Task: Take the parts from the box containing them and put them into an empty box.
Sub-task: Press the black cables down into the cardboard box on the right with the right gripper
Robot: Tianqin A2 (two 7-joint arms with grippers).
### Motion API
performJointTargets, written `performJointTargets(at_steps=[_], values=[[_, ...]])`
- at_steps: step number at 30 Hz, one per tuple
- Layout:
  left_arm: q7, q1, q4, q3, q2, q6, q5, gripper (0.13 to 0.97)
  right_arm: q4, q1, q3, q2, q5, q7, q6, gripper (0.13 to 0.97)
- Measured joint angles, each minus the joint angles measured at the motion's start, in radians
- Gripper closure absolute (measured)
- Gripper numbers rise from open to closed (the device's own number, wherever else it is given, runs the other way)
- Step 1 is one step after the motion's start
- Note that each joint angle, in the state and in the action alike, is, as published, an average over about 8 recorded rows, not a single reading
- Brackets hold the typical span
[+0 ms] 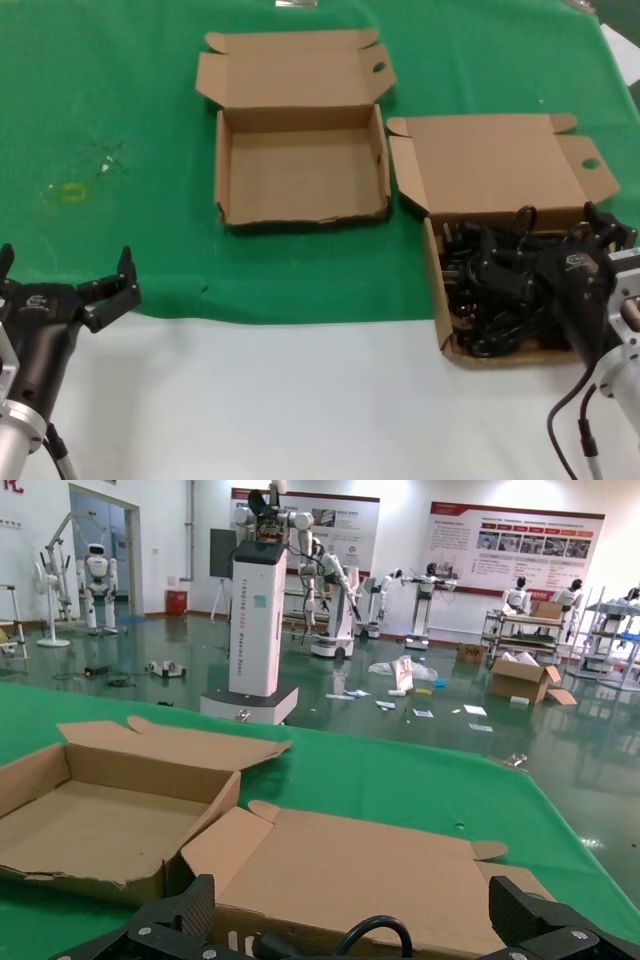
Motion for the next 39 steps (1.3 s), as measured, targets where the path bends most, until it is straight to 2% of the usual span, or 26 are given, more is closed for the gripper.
performJointTargets(at_steps=[23, 28, 35, 39], values=[[0.000, 0.000, 0.000, 0.000, 0.000, 0.000, 0.000, 0.137, 0.000, 0.000, 0.000, 0.000, 0.000, 0.000, 0.000, 0.129], [0.000, 0.000, 0.000, 0.000, 0.000, 0.000, 0.000, 0.177, 0.000, 0.001, -0.008, 0.007, 0.003, 0.003, 0.004, 0.129], [0.000, 0.000, 0.000, 0.000, 0.000, 0.000, 0.000, 0.201, 0.011, 0.020, -0.090, 0.095, 0.032, 0.029, 0.026, 0.129], [0.000, 0.000, 0.000, 0.000, 0.000, 0.000, 0.000, 0.270, 0.031, 0.046, -0.155, 0.189, 0.044, 0.048, 0.021, 0.129]])
